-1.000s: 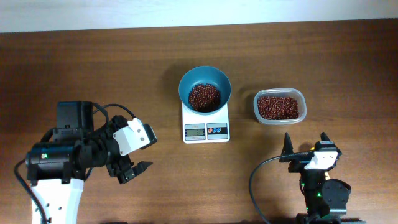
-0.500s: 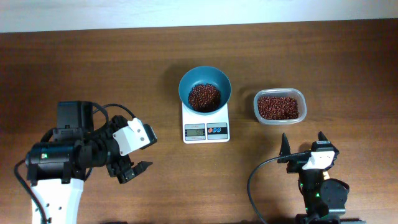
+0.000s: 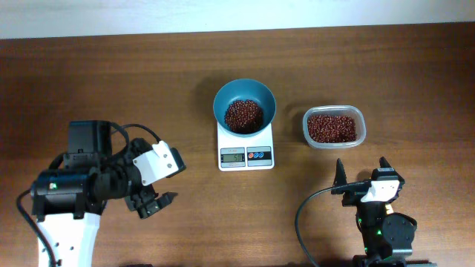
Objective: Scoop item into bowl and weigh 50g on scale
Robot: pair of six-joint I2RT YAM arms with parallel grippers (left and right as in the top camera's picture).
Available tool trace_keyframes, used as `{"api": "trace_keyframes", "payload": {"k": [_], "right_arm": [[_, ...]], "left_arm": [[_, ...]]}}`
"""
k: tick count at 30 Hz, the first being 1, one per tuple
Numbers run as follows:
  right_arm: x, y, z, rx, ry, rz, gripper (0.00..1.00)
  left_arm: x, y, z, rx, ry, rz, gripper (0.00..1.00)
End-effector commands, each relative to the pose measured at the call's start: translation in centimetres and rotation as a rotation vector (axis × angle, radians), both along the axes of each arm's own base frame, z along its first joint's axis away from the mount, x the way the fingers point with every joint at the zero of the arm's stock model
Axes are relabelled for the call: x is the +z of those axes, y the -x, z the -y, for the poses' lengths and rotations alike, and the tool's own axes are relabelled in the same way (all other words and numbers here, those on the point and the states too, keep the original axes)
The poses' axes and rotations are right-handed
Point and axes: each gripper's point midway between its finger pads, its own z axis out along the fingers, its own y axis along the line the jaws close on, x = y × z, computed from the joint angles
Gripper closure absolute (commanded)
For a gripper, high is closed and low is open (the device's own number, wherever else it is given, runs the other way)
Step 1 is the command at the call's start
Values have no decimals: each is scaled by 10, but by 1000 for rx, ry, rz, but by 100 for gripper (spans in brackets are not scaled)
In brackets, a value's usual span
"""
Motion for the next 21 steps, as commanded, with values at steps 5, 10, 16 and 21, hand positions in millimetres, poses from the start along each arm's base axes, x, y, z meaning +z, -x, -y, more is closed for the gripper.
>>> {"api": "trace_keyframes", "payload": {"k": [5,10,16,21], "right_arm": [[-2,0,0,-3,4,2,1],[-2,0,0,-3,4,2,1],[-2,0,0,-3,4,2,1],[-2,0,0,-3,4,2,1]], "left_arm": [[-5,-5,-48,96,-274,26,2],[3,7,-48,100,-271,52,2],[42,29,8,-29,35,187,2],[67,39,34,-117,192,364,2]]}}
